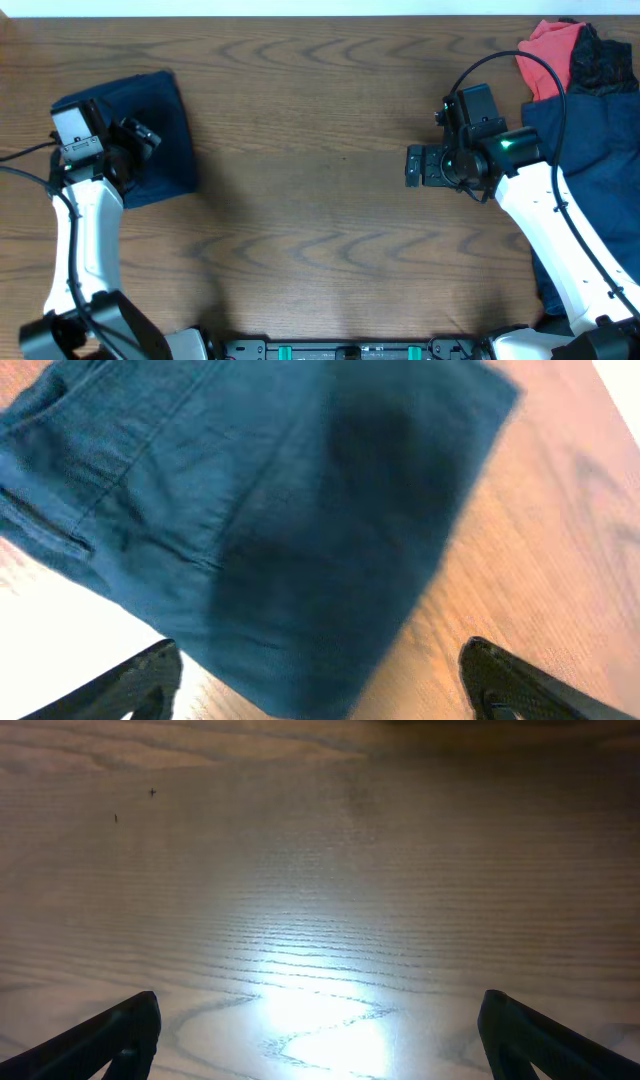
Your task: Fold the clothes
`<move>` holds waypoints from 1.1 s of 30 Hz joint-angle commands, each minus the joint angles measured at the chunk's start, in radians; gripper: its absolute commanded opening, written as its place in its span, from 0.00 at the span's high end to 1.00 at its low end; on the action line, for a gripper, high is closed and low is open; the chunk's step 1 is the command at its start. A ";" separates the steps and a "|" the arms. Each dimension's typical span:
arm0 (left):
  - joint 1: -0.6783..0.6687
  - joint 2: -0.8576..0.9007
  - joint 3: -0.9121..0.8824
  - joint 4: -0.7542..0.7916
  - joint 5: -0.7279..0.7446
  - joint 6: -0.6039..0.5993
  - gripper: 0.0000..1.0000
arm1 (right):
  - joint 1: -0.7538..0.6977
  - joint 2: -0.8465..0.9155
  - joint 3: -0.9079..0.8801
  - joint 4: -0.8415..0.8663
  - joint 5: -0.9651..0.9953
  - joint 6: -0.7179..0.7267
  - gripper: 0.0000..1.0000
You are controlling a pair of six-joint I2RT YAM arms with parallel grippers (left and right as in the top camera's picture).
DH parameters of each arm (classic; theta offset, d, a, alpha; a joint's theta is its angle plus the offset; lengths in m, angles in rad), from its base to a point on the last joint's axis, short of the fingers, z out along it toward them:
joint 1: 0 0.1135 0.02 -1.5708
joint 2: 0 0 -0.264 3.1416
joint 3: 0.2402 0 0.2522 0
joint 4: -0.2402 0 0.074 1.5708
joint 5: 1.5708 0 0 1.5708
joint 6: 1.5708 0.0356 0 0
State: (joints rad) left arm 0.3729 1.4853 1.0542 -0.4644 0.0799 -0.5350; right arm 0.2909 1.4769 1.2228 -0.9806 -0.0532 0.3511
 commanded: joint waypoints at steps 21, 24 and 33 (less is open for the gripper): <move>0.179 0.304 0.020 0.279 -0.088 0.078 0.81 | -0.011 -0.002 0.005 -0.033 0.049 -0.006 0.01; 0.178 0.299 0.021 0.283 -0.055 0.077 0.57 | -0.011 -0.002 0.005 -0.033 0.049 -0.004 0.01; 0.121 0.125 0.022 0.256 -0.012 0.085 0.16 | -0.055 -0.002 0.005 0.045 0.022 0.011 0.01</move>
State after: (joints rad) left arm 0.5323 1.7126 1.0439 -0.2058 0.0570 -0.4656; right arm 0.2680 1.4769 1.2228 -0.9619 -0.0216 0.3527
